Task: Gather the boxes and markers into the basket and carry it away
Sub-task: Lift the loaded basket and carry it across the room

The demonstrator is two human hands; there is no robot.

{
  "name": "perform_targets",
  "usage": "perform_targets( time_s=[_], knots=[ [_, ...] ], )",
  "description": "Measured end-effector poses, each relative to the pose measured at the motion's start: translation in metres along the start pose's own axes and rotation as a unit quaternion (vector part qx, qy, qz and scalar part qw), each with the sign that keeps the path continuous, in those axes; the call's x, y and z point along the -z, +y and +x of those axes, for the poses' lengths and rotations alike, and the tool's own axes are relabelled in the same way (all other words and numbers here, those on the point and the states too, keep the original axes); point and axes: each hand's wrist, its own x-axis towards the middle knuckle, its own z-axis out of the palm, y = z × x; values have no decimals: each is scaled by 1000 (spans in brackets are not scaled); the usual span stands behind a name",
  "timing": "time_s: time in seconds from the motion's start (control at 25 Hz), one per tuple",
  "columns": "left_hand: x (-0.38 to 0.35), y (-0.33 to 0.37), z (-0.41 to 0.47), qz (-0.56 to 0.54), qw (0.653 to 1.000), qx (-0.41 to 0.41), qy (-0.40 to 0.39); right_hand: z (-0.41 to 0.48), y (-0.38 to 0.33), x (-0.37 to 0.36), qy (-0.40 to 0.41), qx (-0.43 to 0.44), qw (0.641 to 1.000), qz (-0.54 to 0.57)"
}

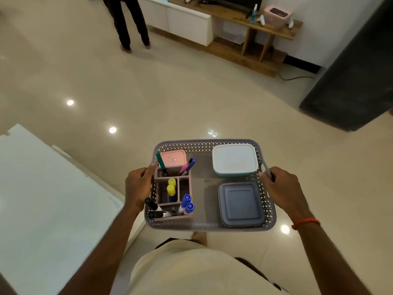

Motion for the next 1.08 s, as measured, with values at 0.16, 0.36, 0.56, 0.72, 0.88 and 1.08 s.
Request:
perform_targets(
  time_s=[0.16,0.36,0.56,0.72,0.88,1.08],
  knots=[
    [-7,18,32,2,999,20,32,56,-25,2,-21,27,999,-14],
    [-20,33,71,4,994,53,96,140,-52,3,-63,75,995,-31],
    [-47,49,111,-9,983,83,166,238,-82,4,-92,136,986,-36],
    [-64,75,140,-2,976,103,194,312,-105,10,-112,184,975,-45],
    [-74,100,170,-11,962,116,246,372,-138,7,-138,228,963,-48],
    [-71,110,208,-20,944,149,295,430,-186,-14,-161,264,950,-49]
  ],
)
